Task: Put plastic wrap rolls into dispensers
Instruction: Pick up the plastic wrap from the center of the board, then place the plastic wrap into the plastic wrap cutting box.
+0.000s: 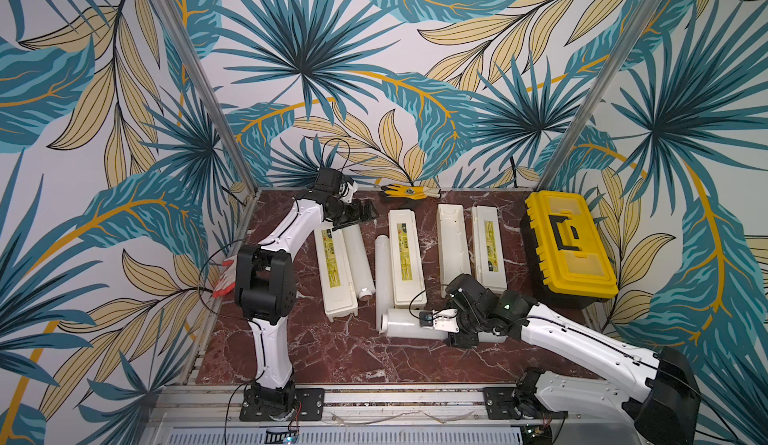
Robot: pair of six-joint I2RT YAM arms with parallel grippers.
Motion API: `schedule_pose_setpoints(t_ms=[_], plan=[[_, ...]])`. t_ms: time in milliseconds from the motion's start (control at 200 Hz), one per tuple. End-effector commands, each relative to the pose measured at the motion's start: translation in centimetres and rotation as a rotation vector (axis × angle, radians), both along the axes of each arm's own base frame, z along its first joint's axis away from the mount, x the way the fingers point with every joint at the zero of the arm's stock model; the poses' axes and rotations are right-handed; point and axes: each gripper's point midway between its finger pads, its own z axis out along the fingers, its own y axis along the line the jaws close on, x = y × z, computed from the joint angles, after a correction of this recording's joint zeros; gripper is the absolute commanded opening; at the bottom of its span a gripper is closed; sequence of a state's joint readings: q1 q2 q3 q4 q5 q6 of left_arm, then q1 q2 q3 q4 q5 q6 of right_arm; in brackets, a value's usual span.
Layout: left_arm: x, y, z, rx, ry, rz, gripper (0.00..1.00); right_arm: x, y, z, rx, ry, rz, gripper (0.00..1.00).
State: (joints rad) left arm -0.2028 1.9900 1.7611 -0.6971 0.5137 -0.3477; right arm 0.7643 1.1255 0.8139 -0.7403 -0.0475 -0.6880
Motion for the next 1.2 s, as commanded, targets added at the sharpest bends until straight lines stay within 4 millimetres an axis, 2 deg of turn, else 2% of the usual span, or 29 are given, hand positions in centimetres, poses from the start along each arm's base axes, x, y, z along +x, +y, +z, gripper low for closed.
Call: schedule_pose_setpoints(t_ms=[0, 225, 295, 436, 526, 696, 791, 976, 1197], plan=[[1.1, -0.1, 1.9, -0.023, -0.047, -0.006, 1.00, 5.4, 0.8, 5.8, 0.235, -0.114, -0.305, 0.45], [1.5, 0.0, 2.1, -0.027, -0.054, -0.003, 0.99, 12.5, -1.4, 9.5, 0.402, -0.138, -0.695, 0.44], [1.6, 0.0, 1.9, -0.025, -0.049, -0.001, 1.00, 14.4, -2.0, 10.5, 0.435, -0.150, -0.780, 0.43], [1.6, 0.1, 1.3, -0.024, -0.036, 0.003, 1.00, 19.0, -4.1, 12.9, 0.505, -0.199, -1.068, 0.42], [1.7, 0.2, 1.0, -0.021, -0.030, 0.010, 1.00, 21.0, -5.4, 13.4, 0.507, -0.203, -1.241, 0.43], [1.7, 0.4, 0.5, -0.013, -0.017, 0.020, 1.00, 23.5, -7.9, 13.1, 0.528, -0.234, -1.505, 0.39], [1.6, 0.5, 0.2, -0.010, -0.009, 0.023, 0.99, 24.9, -8.4, 12.8, 0.559, -0.258, -1.577, 0.40], [1.7, 0.5, -0.6, -0.008, 0.008, 0.028, 1.00, 27.4, -7.9, 10.7, 0.545, -0.250, -1.605, 0.40], [1.8, 1.0, -1.0, -0.005, 0.017, 0.037, 1.00, 29.5, -9.5, 8.4, 0.479, -0.258, -1.627, 0.40]])
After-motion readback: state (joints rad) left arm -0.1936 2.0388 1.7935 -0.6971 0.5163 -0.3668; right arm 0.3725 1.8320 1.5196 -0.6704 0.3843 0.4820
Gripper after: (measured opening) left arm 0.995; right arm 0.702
